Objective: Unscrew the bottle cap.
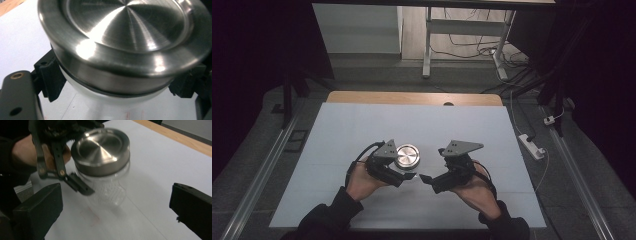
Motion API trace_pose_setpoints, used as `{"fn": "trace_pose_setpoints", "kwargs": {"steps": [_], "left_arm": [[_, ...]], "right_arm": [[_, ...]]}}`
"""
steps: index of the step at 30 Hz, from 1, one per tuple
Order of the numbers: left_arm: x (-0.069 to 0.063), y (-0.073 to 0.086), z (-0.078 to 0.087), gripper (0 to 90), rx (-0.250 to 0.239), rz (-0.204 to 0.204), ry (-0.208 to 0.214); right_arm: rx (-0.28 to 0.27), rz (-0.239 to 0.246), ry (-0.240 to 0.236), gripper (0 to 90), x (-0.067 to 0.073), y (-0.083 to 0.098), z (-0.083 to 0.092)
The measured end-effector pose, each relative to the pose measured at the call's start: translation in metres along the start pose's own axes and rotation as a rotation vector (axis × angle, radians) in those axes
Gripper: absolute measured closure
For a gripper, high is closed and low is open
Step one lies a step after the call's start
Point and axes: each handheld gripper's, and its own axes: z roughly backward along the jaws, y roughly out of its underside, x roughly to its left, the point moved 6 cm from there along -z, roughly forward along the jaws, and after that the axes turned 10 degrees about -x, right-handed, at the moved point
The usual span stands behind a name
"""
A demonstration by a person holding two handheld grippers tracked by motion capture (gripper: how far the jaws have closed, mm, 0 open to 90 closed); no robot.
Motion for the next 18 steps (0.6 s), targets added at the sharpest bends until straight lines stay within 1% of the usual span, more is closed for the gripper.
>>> {"fn": "trace_pose_setpoints", "kwargs": {"steps": [3,4,5,6,8,9,13,14,15,16,17,18], "left_arm": [[0.0,0.001,-0.001,15.6,0.002,0.003,-0.003],[0.0,0.001,-0.001,15.5,0.003,0.005,-0.005],[0.0,0.001,-0.002,15.5,0.003,0.007,-0.007],[-0.001,0.001,-0.002,15.5,0.007,0.007,-0.007],[-0.001,0.001,-0.003,15.5,0.006,0.014,-0.012],[-0.001,0.001,-0.003,15.5,0.009,0.016,-0.012],[-0.003,0.001,-0.005,15.5,0.012,0.019,-0.015],[-0.003,0.001,-0.005,15.5,0.011,0.02,-0.013],[-0.003,0.001,-0.005,15.5,0.012,0.019,-0.01],[-0.003,0.001,-0.004,15.6,0.015,0.011,-0.004],[-0.004,0.0,-0.004,15.5,0.013,0.013,-0.001],[-0.004,0.0,-0.004,15.5,0.02,0.003,0.005]], "right_arm": [[-0.003,0.003,0.002,0.0,0.002,-0.005,-0.007],[-0.006,-0.002,-0.002,0.0,0.003,-0.007,-0.01],[-0.005,-0.005,-0.008,0.0,0.004,-0.009,-0.017],[-0.005,-0.005,-0.008,0.0,0.004,-0.009,-0.017],[-0.002,-0.003,-0.006,0.0,0.006,-0.011,-0.025],[-0.001,-0.001,-0.007,0.0,0.008,-0.012,-0.033],[-0.007,0.008,0.011,3.1,0.01,-0.015,-0.045],[-0.007,0.008,0.011,3.1,0.01,-0.015,-0.045],[-0.005,0.018,0.011,6.5,0.011,-0.016,-0.05],[-0.002,0.024,0.007,7.6,0.012,-0.016,-0.052],[-0.002,0.026,0.004,10.0,0.012,-0.016,-0.054],[0.0,0.034,-0.004,15.3,0.013,-0.016,-0.055]]}}
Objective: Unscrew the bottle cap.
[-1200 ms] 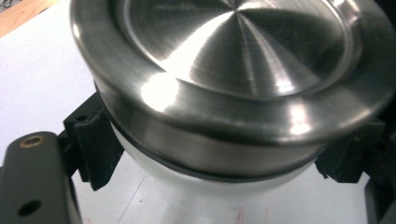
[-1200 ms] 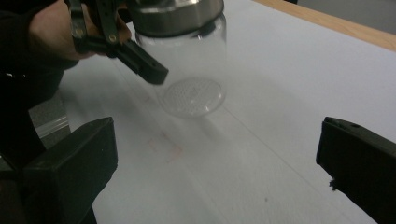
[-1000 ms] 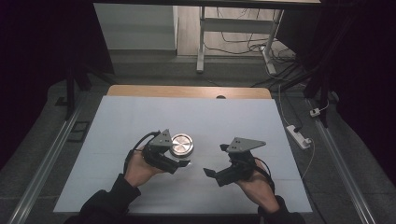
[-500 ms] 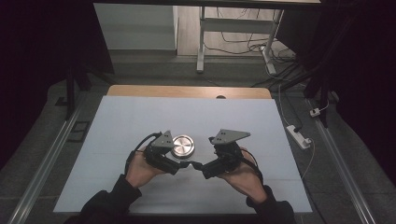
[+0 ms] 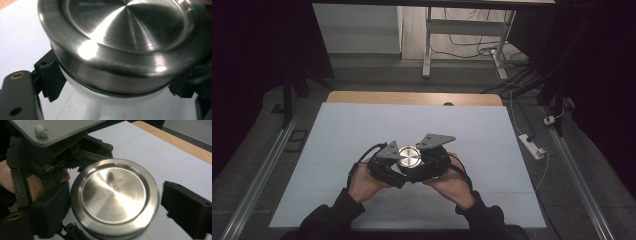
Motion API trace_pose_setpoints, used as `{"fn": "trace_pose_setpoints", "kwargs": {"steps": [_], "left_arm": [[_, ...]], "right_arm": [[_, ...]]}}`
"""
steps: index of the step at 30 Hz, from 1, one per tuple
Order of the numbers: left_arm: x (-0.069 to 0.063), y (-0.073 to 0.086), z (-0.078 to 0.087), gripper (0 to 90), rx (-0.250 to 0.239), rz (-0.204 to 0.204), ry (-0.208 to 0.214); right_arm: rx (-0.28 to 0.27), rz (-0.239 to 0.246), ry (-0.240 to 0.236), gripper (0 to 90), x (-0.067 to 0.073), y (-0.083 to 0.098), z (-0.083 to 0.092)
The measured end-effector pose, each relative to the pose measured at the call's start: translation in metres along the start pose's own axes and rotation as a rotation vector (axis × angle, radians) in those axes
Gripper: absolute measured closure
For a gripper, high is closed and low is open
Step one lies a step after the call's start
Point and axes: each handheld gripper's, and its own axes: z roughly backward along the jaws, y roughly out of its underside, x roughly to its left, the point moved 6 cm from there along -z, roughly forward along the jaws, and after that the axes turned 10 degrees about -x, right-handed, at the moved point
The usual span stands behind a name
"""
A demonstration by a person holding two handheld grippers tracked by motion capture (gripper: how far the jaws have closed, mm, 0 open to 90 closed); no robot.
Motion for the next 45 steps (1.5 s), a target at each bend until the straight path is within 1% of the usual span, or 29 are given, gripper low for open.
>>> {"fn": "trace_pose_setpoints", "kwargs": {"steps": [2,4,7,8,9,10,14,16,17,18,19,20,21,24,25,28,29,30,31,32,33,35,36,37,38,41,42,43,45], "left_arm": [[-0.001,-0.001,0.0,15.5,-0.004,0.002,0.005],[-0.001,0.0,0.001,15.6,0.007,-0.015,0.017],[-0.003,0.0,0.003,15.5,0.007,-0.022,0.056],[-0.003,0.0,0.003,15.5,0.008,-0.027,0.075],[-0.005,0.0,0.004,15.5,0.007,-0.037,0.097],[-0.006,-0.001,0.005,15.5,0.008,-0.049,0.116],[-0.014,-0.002,0.007,15.5,-0.002,-0.082,0.216],[-0.017,-0.003,0.006,15.5,-0.01,-0.096,0.239],[-0.018,-0.003,0.006,15.5,-0.011,-0.098,0.233],[-0.018,-0.004,0.006,15.5,-0.011,-0.1,0.22],[-0.017,-0.005,0.006,15.5,-0.012,-0.093,0.201],[-0.015,-0.004,0.007,15.5,-0.013,-0.084,0.178],[-0.013,-0.004,0.007,15.5,-0.013,-0.069,0.154],[-0.005,-0.003,0.008,15.5,-0.01,-0.035,0.074],[-0.003,-0.003,0.008,15.5,-0.01,-0.029,0.052],[-0.001,-0.003,0.008,15.5,-0.018,-0.009,0.017],[-0.002,-0.003,0.008,15.5,-0.026,0.002,0.011],[-0.003,-0.004,0.008,15.5,-0.032,0.008,0.008],[-0.003,-0.005,0.008,15.5,-0.035,0.007,0.005],[-0.004,-0.006,0.008,15.5,-0.038,0.009,0.007],[-0.004,-0.006,0.008,15.5,-0.039,0.008,0.01],[-0.006,-0.007,0.009,15.6,-0.036,0.001,0.016],[-0.006,-0.008,0.009,15.6,-0.03,-0.007,0.023],[-0.006,-0.008,0.009,15.5,-0.029,-0.01,0.029],[-0.007,-0.007,0.01,15.5,-0.023,-0.022,0.038],[-0.009,-0.006,0.011,15.5,-0.019,-0.041,0.096],[-0.011,-0.006,0.012,15.5,-0.017,-0.053,0.15],[-0.011,-0.006,0.012,15.5,-0.017,-0.053,0.15],[-0.014,-0.005,0.013,15.5,-0.014,-0.079,0.199]], "right_arm": [[0.0,0.007,-0.016,17.1,0.001,0.0,-0.001],[-0.001,0.01,-0.032,17.6,0.001,0.001,-0.001],[-0.001,0.021,-0.084,17.7,0.0,0.001,0.001],[0.004,0.035,-0.141,17.7,0.0,0.001,0.003],[0.008,0.049,-0.178,17.7,0.0,0.001,0.004],[0.008,0.049,-0.178,17.7,0.0,0.001,0.004],[0.004,0.089,-0.355,17.7,-0.001,0.002,0.011],[-0.01,0.11,-0.443,17.4,-0.002,0.003,0.014],[-0.015,0.112,-0.465,17.0,-0.002,0.003,0.016],[-0.024,0.111,-0.469,15.6,-0.002,0.003,0.017],[-0.034,0.098,-0.451,11.8,-0.002,0.001,0.018],[-0.041,0.079,-0.425,8.7,-0.003,-0.001,0.019],[-0.049,0.043,-0.373,3.7,-0.003,-0.007,0.023],[-0.045,0.01,-0.263,0.1,-0.002,-0.012,0.026],[-0.045,0.01,-0.263,0.1,-0.002,-0.012,0.026],[-0.023,0.012,-0.14,0.4,0.001,-0.013,0.021],[-0.024,0.017,-0.12,2.1,0.003,-0.013,0.019],[-0.018,0.022,-0.065,4.3,0.004,-0.011,0.014],[-0.018,0.022,-0.065,4.3,0.004,-0.011,0.014],[-0.02,0.026,-0.044,7.7,0.005,-0.008,0.01],[-0.02,0.026,-0.044,7.7,0.005,-0.008,0.01],[-0.037,0.03,-0.034,16.2,0.005,-0.006,0.007],[-0.037,0.03,-0.034,16.2,0.005,-0.006,0.007],[-0.038,0.041,-0.057,18.1,0.007,-0.005,0.006],[-0.038,0.041,-0.057,18.1,0.007,-0.005,0.006],[-0.024,0.045,-0.156,18.3,0.007,-0.004,0.01],[-0.026,0.04,-0.195,18.3,0.006,-0.004,0.011],[-0.026,0.04,-0.195,18.3,0.006,-0.004,0.011],[-0.016,0.042,-0.285,18.3,0.005,-0.002,0.014]]}}
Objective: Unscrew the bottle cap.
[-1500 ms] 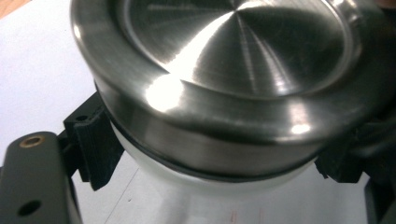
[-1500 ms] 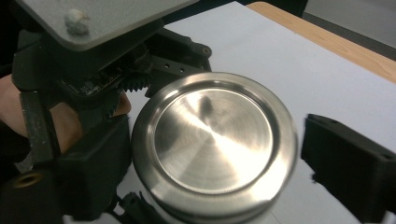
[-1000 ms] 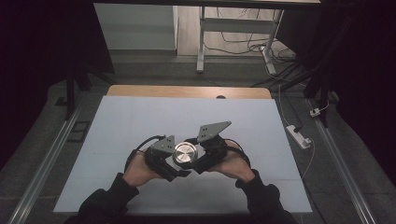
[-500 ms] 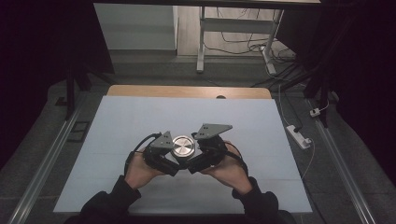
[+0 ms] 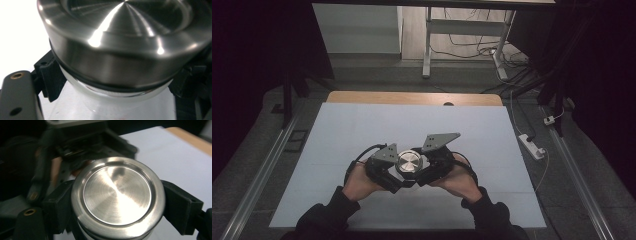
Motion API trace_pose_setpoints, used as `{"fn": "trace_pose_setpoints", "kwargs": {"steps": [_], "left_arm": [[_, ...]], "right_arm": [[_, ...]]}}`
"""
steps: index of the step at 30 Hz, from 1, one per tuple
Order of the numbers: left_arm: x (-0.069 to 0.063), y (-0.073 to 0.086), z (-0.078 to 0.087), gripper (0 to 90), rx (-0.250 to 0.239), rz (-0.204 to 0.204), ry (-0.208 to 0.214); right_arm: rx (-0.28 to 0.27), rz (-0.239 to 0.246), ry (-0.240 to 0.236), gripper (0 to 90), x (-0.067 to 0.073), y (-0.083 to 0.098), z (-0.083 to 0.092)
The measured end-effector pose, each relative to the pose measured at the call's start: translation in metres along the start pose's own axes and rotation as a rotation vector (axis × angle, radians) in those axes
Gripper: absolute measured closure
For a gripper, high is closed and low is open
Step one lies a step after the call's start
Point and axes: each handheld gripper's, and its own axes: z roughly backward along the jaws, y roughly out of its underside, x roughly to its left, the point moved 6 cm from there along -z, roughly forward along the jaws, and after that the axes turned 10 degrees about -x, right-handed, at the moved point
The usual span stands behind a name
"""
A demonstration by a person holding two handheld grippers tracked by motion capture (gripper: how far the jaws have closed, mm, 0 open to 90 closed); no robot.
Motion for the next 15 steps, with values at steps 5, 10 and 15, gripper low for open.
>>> {"fn": "trace_pose_setpoints", "kwargs": {"steps": [5,10,15], "left_arm": [[-0.007,0.0,-0.004,15.5,0.003,-0.03,0.043],[0.003,0.0,-0.003,15.5,0.004,0.009,-0.078],[0.007,-0.001,-0.004,15.5,-0.006,0.051,-0.198]], "right_arm": [[0.001,0.047,-0.151,12.5,0.002,0.005,0.007],[-0.037,-0.023,-0.008,5.1,-0.002,-0.01,0.016],[-0.012,-0.021,0.171,6.2,0.0,-0.013,0.011]]}}
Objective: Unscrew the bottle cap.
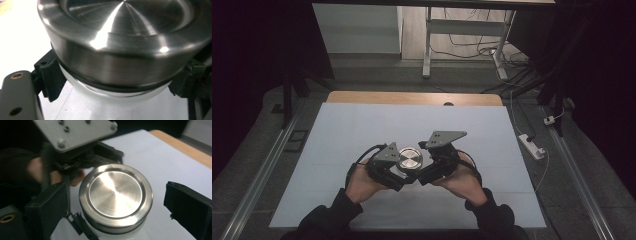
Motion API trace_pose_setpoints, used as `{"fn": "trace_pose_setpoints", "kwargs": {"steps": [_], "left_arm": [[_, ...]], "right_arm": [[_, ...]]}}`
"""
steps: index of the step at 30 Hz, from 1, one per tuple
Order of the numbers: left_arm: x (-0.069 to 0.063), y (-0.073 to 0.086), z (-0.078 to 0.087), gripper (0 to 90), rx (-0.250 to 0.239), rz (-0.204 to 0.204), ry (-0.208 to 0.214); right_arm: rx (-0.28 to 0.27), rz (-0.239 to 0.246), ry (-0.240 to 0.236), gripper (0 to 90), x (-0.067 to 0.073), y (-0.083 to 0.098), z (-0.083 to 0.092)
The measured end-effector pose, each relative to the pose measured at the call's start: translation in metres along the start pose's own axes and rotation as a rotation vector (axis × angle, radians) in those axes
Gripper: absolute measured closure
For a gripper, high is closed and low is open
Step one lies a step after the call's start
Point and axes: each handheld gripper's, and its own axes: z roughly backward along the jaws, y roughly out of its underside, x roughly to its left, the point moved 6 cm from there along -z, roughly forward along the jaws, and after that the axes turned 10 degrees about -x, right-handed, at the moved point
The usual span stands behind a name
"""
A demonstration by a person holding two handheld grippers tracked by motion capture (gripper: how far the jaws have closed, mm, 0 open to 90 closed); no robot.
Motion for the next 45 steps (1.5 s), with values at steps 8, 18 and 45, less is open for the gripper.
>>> {"fn": "trace_pose_setpoints", "kwargs": {"steps": [8,18,45], "left_arm": [[-0.004,-0.003,0.002,15.6,-0.005,-0.016,0.035],[-0.007,0.0,0.006,15.5,-0.005,-0.062,0.189],[0.019,0.011,0.008,15.5,-0.006,0.003,0.069]], "right_arm": [[0.014,0.038,0.069,18.1,0.007,0.007,-0.014],[-0.007,0.005,-0.141,18.5,0.005,0.01,-0.008],[-0.051,0.012,-0.064,18.4,-0.007,0.006,0.011]]}}
